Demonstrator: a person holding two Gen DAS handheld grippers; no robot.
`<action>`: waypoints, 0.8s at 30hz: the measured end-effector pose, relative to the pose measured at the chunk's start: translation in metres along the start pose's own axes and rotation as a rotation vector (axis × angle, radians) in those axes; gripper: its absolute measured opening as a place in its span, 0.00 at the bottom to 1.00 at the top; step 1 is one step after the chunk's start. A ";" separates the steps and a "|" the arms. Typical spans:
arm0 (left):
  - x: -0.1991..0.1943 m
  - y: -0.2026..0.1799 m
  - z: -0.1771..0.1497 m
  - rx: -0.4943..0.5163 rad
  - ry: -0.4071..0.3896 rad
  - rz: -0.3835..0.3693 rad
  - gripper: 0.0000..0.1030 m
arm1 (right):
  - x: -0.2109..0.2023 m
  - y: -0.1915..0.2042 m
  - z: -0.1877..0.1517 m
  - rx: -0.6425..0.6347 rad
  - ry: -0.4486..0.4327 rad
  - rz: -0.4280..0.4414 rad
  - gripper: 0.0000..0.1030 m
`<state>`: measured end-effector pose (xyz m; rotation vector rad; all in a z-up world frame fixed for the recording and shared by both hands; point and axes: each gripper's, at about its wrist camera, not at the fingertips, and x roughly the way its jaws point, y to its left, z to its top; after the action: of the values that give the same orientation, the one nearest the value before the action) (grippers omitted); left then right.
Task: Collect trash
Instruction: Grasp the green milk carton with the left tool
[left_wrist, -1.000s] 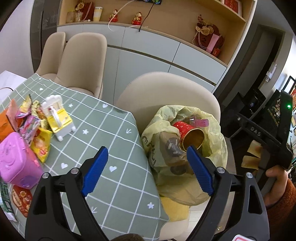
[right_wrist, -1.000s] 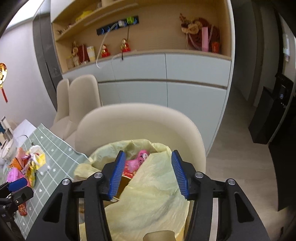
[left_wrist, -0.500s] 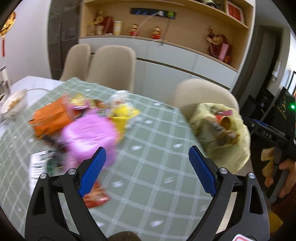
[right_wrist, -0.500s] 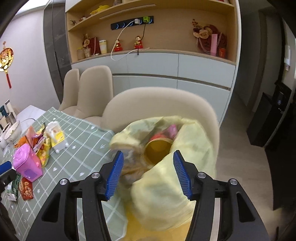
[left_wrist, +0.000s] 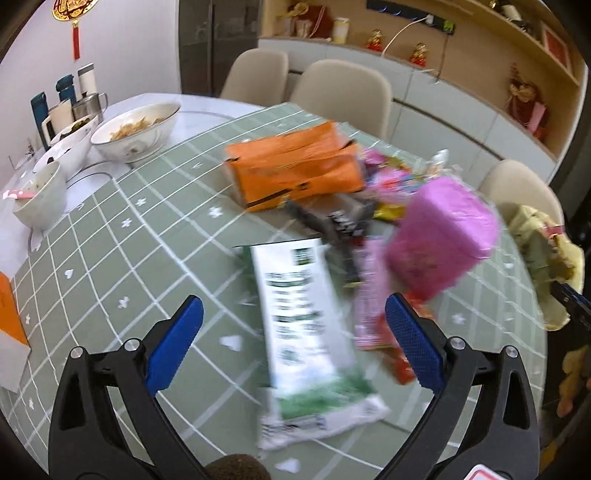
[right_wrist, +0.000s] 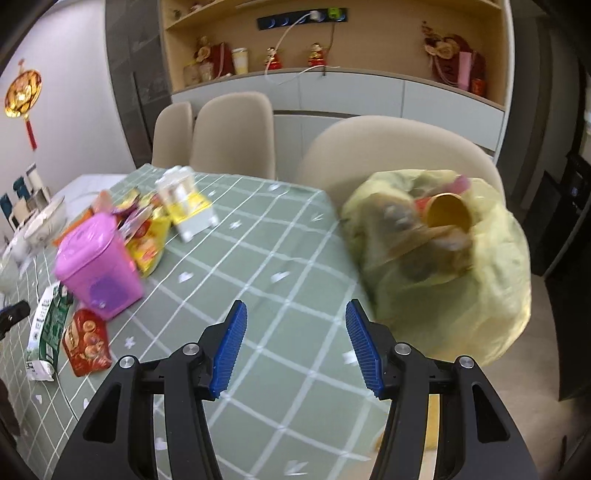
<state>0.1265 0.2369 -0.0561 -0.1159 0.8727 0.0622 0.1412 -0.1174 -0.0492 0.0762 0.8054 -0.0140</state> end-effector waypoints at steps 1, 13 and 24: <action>0.008 0.005 0.000 -0.007 0.024 -0.001 0.90 | 0.002 0.004 -0.002 0.008 0.012 0.004 0.51; 0.035 0.024 0.002 -0.095 0.148 -0.095 0.64 | 0.014 0.105 -0.041 -0.082 0.133 0.145 0.51; 0.030 0.014 0.002 -0.040 0.171 -0.161 0.67 | 0.022 0.149 -0.041 -0.083 0.131 0.140 0.51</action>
<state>0.1457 0.2512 -0.0791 -0.2312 1.0298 -0.0813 0.1330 0.0342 -0.0838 0.0548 0.9289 0.1583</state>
